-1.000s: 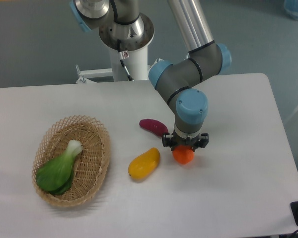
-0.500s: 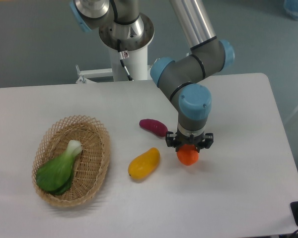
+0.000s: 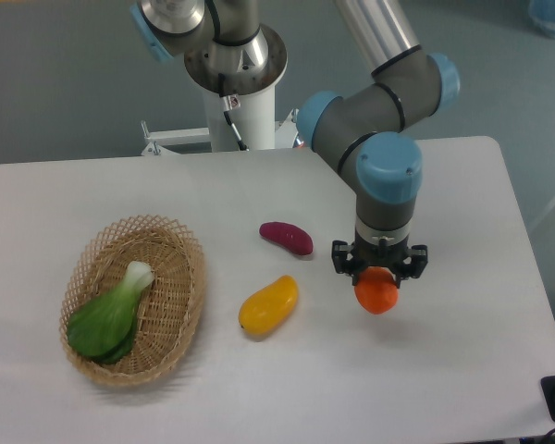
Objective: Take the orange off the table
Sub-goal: 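Lift the grasped orange up off the table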
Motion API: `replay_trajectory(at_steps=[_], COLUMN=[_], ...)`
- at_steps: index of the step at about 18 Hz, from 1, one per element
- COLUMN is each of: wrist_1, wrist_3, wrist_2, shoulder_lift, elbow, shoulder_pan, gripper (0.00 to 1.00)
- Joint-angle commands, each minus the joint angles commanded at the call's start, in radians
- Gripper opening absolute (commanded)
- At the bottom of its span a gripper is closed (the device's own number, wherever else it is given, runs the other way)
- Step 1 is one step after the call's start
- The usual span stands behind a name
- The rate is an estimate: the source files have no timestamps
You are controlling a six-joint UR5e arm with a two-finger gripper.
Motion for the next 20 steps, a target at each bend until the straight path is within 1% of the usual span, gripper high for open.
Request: replay_trajectory(at_steps=[2,3,4,9,15,17,20], wrist_1=[-0.005,-0.009,-0.011,-0.012,-0.038,-0.069,-0.113], wrist_3=[0.070,0.115,0.137,0.242,0.354,0.408,0.411], wrist_2=[-0.024,-0.038,-0.038,-0.031,-0.028,-0.028,-0.026], shoulder_lift=[0.003,0.021,0.025,0.015,0.015,0.015,0.003], elbow=[0.005,0.006,0.006,0.023,0.025,0.037,0.066], shoulder_pan=[0.023,0.043,0.048,0.065,0.069,0.078,0.078], gripper=[0.60,0.60,0.60,0.60,0.64,0.64,0.64])
